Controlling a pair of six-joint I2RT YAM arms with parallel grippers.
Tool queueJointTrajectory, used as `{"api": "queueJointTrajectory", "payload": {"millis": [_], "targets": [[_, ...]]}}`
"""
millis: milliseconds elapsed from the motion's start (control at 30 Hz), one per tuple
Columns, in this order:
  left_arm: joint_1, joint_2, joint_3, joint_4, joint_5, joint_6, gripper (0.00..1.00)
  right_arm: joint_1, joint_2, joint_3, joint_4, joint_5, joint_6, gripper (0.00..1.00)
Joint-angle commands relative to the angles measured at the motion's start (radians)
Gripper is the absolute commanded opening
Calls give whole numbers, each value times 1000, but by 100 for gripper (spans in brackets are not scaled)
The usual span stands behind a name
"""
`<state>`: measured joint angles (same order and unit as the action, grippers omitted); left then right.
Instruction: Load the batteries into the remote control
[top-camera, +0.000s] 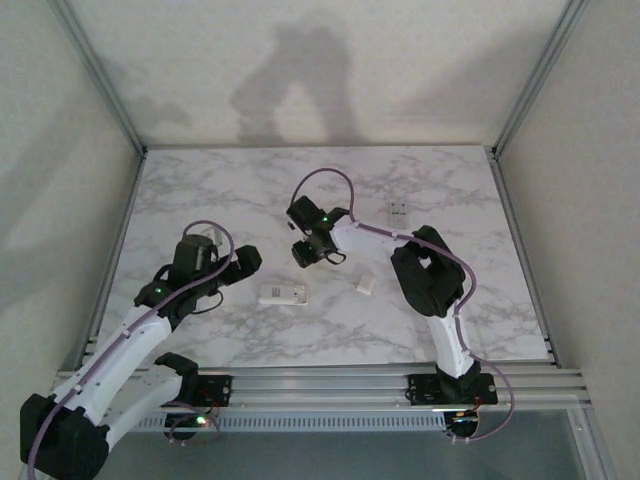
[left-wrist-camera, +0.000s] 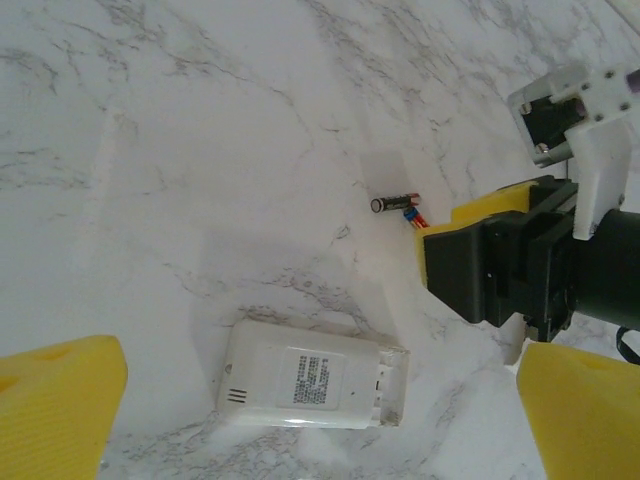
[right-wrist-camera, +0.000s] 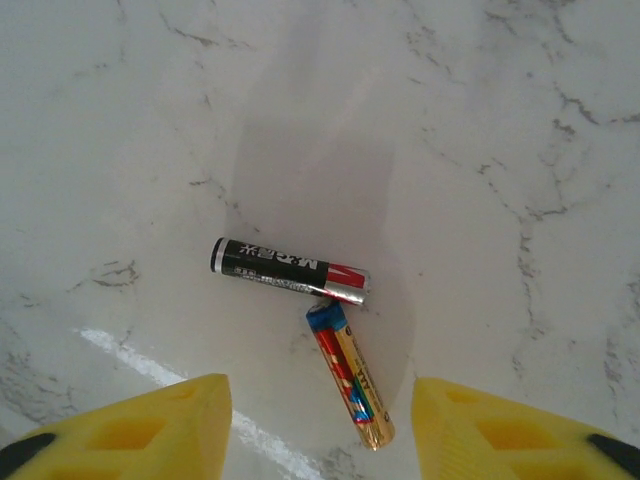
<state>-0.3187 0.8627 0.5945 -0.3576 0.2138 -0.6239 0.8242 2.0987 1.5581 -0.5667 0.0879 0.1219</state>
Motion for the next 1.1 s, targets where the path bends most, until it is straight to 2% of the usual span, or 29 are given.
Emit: {"api": "queueJointTrajectory", "payload": {"millis": [0, 200, 567, 633, 733, 833, 1067], "targets": [[7, -16, -13, -19, 7, 8, 100, -6, 38, 23, -39, -6, -20, 43], [8, 6, -22, -3, 43, 10, 100, -8, 59, 3, -42, -15, 3, 38], [9, 31, -29, 20, 48, 11, 100, -7, -28, -67, -53, -16, 48, 12], [8, 36, -36, 30, 57, 14, 99, -7, -64, -78, -64, -44, 79, 10], [8, 59, -44, 38, 84, 19, 100, -7, -151, -101, -76, -132, 198, 7], [8, 92, -50, 50, 102, 19, 100, -1, -254, -183, -9, -249, 370, 9], [8, 128, -42, 68, 105, 41, 99, 66, -350, -291, 21, -225, 638, 9]]}}
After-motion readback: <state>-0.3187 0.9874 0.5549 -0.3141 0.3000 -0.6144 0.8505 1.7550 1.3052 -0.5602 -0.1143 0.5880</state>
